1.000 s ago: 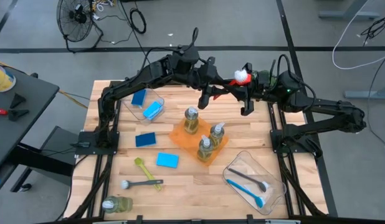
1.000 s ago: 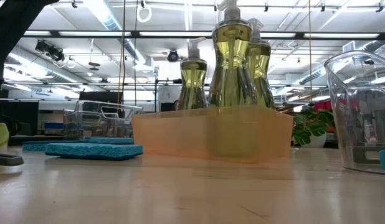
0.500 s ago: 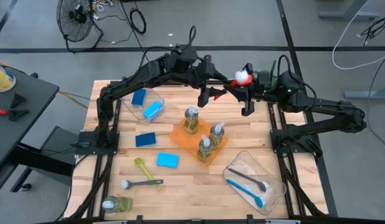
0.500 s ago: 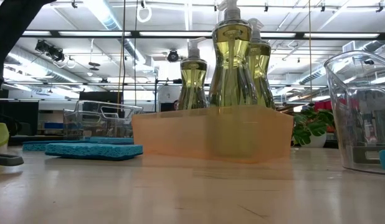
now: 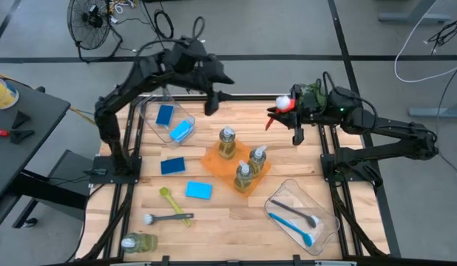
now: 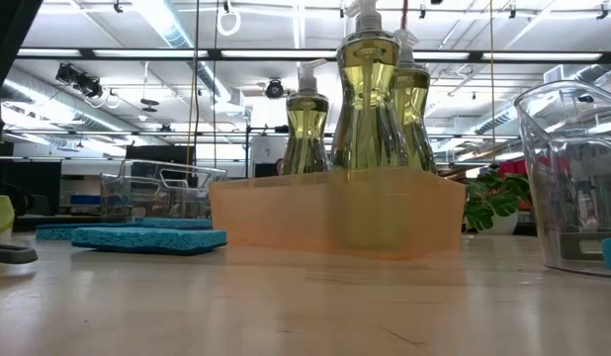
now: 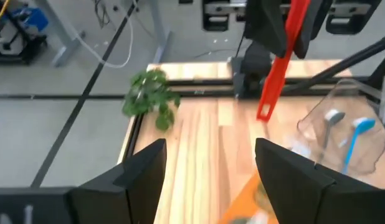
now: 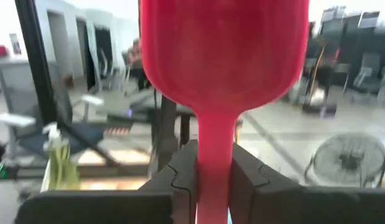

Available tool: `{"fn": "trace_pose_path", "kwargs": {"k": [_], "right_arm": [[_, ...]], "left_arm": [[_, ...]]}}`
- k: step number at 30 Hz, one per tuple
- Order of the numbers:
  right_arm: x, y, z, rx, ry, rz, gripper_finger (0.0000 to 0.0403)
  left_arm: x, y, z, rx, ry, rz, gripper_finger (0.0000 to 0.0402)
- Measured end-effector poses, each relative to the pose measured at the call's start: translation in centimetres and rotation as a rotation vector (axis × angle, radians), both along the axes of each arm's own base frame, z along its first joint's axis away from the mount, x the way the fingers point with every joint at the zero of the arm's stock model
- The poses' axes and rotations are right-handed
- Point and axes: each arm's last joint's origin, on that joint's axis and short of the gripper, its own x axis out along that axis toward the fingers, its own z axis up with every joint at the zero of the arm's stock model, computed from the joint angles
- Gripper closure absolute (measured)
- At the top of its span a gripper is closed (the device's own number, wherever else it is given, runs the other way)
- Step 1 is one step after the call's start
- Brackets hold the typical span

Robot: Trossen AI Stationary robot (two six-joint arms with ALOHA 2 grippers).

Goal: Pick & Place Kitchen Sink Supplies
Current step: Put the orange dish brush into the bottom transparent bin

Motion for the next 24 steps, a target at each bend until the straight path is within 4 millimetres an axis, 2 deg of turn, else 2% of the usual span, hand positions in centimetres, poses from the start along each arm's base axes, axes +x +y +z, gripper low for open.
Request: {"fn": "trace_pose_path", "kwargs": {"k": [7,11,16,24], "right_arm": [[-0.4,0.3,-2.2,0.100,0.231,0.071,0.0346],[-0.7,0.4,-3.1,0.124,0.328,0.073,0.0347],[-1.0,0.1,-3.6,0.141,0.380,0.052,0.0348],[-1.3,-0.4,-4.0,0.223,0.419,0.007,0.0349]], "left_arm": [[-3.8,0.4,1.4,0.096,0.056,0.083,0.0154],[-5.3,0.8,2.2,0.142,0.053,0.176,0.0154],[-6.7,1.4,2.8,0.162,0.042,0.240,0.0154],[-8.3,2.8,2.8,0.180,0.084,0.301,0.0154]]}}
